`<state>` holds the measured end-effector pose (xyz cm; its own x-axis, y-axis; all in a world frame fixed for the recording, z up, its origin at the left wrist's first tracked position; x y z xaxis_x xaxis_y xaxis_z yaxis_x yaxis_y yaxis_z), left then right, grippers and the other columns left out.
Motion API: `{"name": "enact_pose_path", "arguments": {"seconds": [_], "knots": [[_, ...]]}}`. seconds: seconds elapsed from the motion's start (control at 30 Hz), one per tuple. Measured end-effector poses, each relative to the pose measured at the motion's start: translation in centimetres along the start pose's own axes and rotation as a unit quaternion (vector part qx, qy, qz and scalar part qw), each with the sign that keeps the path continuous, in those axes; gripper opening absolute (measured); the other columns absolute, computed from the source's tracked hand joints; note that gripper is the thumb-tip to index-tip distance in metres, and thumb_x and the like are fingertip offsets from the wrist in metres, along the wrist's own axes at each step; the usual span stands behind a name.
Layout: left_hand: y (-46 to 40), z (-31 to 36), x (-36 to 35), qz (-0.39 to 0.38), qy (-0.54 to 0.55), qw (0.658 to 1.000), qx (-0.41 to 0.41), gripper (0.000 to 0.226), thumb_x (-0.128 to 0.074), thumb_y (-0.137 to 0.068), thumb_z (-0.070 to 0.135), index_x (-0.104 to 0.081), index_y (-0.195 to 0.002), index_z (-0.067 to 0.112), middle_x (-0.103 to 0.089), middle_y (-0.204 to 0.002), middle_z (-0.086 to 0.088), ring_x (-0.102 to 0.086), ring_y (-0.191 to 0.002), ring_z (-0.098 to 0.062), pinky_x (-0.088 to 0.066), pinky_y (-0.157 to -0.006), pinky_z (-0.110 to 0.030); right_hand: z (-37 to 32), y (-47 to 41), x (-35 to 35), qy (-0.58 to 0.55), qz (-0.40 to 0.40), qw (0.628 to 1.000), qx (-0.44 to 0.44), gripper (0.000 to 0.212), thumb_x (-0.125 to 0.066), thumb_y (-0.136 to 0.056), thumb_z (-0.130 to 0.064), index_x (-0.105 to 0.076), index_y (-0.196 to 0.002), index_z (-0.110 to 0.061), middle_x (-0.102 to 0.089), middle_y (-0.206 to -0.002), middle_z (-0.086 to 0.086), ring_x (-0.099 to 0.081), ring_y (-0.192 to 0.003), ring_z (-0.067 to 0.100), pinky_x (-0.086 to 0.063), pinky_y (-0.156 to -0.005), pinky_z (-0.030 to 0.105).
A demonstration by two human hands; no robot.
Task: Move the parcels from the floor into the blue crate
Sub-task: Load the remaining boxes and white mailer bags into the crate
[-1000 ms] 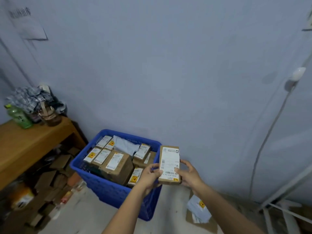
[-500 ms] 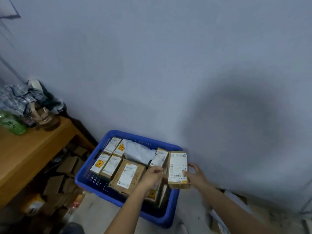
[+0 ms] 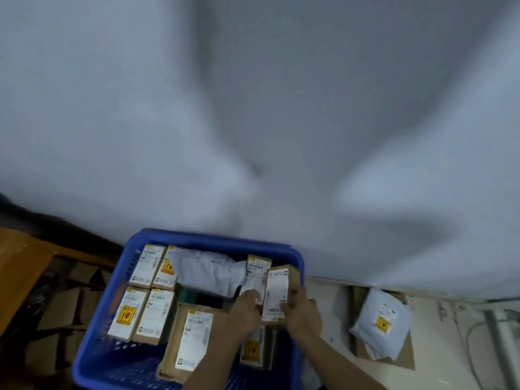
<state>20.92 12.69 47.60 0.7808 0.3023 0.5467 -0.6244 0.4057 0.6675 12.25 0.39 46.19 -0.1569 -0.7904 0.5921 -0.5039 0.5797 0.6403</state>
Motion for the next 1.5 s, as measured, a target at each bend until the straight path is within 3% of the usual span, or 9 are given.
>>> {"name": "enact_pose_path", "arguments": {"seconds": [0.17, 0.33, 0.5, 0.73, 0.9, 1.03, 1.13, 1.27, 1.5], "knots": [[-6.5, -1.1, -0.5, -0.020, -0.328, 0.939, -0.105, 0.063, -0.048, -0.093, 0.037, -0.025, -0.149, 0.019, -0.015, -0.160, -0.002, -0.019, -0.145, -0.023, -0.021, -0.116, -0.040, -1.0, -2.4, -3.0, 0.085, 0.050, 0.994, -0.049, 0.042, -0.044, -0.097, -0.040, -0.033, -0.132, -0.020, -0.048, -0.113, 0.006, -0.056, -0.081, 0.019, -0.046, -0.067, 0.030], [-9.3, -5.0, -1.4, -0.081, -0.435, 0.891, -0.105, 0.065, -0.045, -0.095, 0.020, -0.013, -0.152, 0.014, 0.006, -0.161, -0.005, -0.012, -0.146, -0.029, -0.010, -0.119, -0.045, -1.0, -3.8, -5.3, 0.087, 0.109, 0.988, -0.060, 0.034, -0.043, -0.098, -0.038, -0.037, -0.125, -0.018, -0.050, -0.115, 0.006, -0.061, -0.084, 0.021, -0.042, -0.063, 0.030], [-9.7, -7.4, -2.2, -0.062, -0.410, 0.901, -0.129, 0.062, -0.038, -0.098, 0.011, -0.009, -0.152, 0.010, 0.012, -0.160, -0.008, -0.013, -0.144, -0.033, -0.012, -0.120, -0.046, -1.0, -5.6, -7.7, 0.060, 0.173, 0.981, -0.062, 0.032, -0.044, -0.098, -0.035, -0.043, -0.121, -0.013, -0.057, -0.112, 0.009, -0.062, -0.086, 0.023, -0.044, -0.061, 0.031], [-10.4, -7.7, -3.0, -0.012, -0.347, 0.924, -0.157, 0.069, -0.051, -0.089, 0.002, -0.019, -0.151, 0.009, 0.005, -0.161, -0.006, -0.015, -0.142, -0.033, -0.024, -0.115, -0.042, 0.5, -8.4, -9.8, 0.034, 0.185, 0.980, -0.060, 0.023, -0.043, -0.098, -0.013, -0.047, -0.118, -0.005, -0.065, -0.104, 0.013, -0.064, -0.085, 0.025, -0.057, -0.069, 0.041], [-10.7, -8.1, -3.8, -0.005, -0.328, 0.932, -0.156, 0.068, -0.051, -0.090, 0.005, -0.018, -0.150, 0.005, 0.005, -0.160, -0.008, -0.011, -0.142, -0.036, -0.025, -0.115, -0.044, 0.5, -8.7, -10.4, 0.203, 0.133, 0.968, -0.066, 0.056, -0.043, -0.098, -0.013, -0.019, -0.147, 0.000, -0.051, -0.133, 0.017, -0.065, -0.098, 0.024, -0.053, -0.072, 0.032], [-10.6, -8.1, -3.7, -0.007, -0.347, 0.922, -0.171, 0.066, -0.050, -0.091, 0.008, -0.021, -0.150, 0.007, 0.006, -0.160, -0.006, -0.012, -0.142, -0.036, -0.027, -0.114, -0.043, 0.0, -8.5, -10.5, 0.368, 0.114, 0.921, -0.051, 0.069, -0.043, -0.098, -0.012, 0.000, -0.150, 0.001, -0.032, -0.145, 0.021, -0.063, -0.086, 0.019, -0.047, -0.061, 0.031], [-10.9, -7.5, -3.4, -0.016, -0.352, 0.919, -0.176, 0.064, -0.054, -0.088, 0.012, -0.029, -0.147, 0.008, 0.001, -0.160, -0.005, -0.013, -0.141, -0.035, -0.025, -0.114, -0.041, -0.8, -8.1, -10.9, 0.362, 0.125, 0.924, 0.016, 0.071, -0.052, -0.095, -0.014, -0.010, -0.152, -0.019, -0.019, -0.150, 0.021, -0.056, -0.104, 0.027, -0.051, -0.065, 0.033], [-11.2, -6.7, -3.3, -0.023, -0.345, 0.922, -0.172, 0.059, -0.056, -0.086, 0.014, -0.037, -0.142, 0.008, -0.003, -0.159, -0.005, -0.016, -0.138, -0.034, -0.028, -0.112, -0.039, 0.0, -8.3, -12.5, 0.335, 0.121, 0.932, 0.058, 0.068, -0.058, -0.091, -0.018, -0.023, -0.148, -0.025, -0.026, -0.148, 0.013, -0.045, -0.122, 0.030, -0.052, -0.070, 0.035], [-10.7, -6.9, -3.5, -0.038, -0.320, 0.935, -0.151, 0.065, -0.056, -0.088, 0.018, -0.028, -0.146, 0.008, 0.005, -0.159, -0.002, -0.004, -0.141, -0.037, -0.026, -0.115, -0.042, 0.6, -9.2, -13.2, 0.320, 0.179, 0.927, 0.077, 0.068, -0.071, -0.080, -0.027, -0.043, -0.142, -0.027, -0.043, -0.142, 0.016, -0.050, -0.120, 0.035, -0.054, -0.078, 0.042]]}}
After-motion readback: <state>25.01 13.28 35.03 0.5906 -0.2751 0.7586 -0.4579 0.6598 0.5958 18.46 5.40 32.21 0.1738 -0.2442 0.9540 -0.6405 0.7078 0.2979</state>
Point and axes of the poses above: each hand's wrist, its own y-axis away from the middle knuckle, its own x-axis out of the back of the hand, z = x × y, the point moved 3 cm from there along -y, towards the middle knuckle
